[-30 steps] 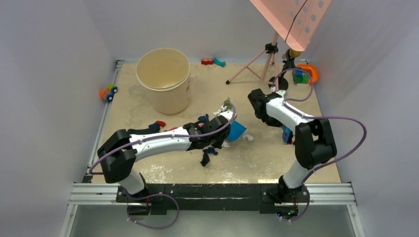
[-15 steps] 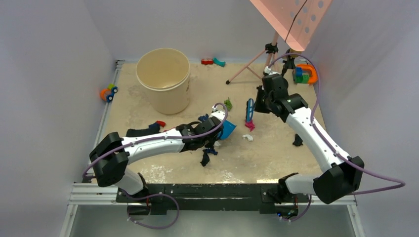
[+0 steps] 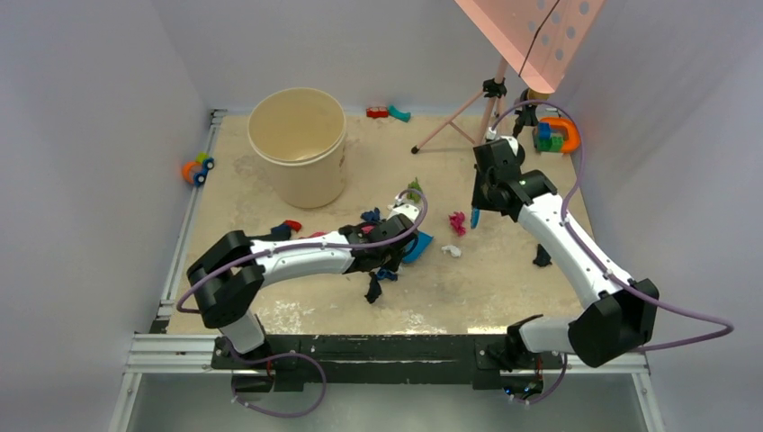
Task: Sweep away the paper scraps from the table
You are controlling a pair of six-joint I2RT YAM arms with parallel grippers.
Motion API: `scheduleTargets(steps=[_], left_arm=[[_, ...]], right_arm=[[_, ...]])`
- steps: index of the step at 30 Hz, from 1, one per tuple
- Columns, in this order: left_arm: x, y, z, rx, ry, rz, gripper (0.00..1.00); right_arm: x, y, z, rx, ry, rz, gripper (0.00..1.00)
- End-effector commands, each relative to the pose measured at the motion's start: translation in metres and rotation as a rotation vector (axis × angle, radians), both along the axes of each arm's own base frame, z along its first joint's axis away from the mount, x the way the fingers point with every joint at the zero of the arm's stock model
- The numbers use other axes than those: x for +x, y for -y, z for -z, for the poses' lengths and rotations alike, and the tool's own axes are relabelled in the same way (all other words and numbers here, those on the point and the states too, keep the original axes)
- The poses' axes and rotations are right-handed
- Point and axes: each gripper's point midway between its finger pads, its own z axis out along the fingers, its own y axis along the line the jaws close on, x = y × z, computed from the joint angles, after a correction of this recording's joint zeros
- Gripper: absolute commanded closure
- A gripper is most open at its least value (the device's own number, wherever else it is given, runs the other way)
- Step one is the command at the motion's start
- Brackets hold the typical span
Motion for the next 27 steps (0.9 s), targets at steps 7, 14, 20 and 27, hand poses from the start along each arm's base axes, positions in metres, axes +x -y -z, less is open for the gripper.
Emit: scheduleTargets(steps=[7,14,20,27], left_arm=[[0.012,0.026,0.019,-0.027,-0.031,-0.041,0.66],[0.019,0.012,0.008,-0.009,0.031,-0.090,0.61],[0.024,0.017,0.016,-0.006,0.006,-0.092,0.66],[0.023,0.024,0.022,-0.009,-0.019,-0.079,0.69]], right_arm=[[-0.010,0.003,-0.015,0.032,0.081,-0.015,1.00],[-0.015,0.000,-0.018,0.064,0.104,-0.030,1.00],[-0.013,-0.004,-0.019,0.079,0.109,-0.040,1.00],[-0.014,-0.001,-0.028,0.076,0.130,-0.031,1.00]])
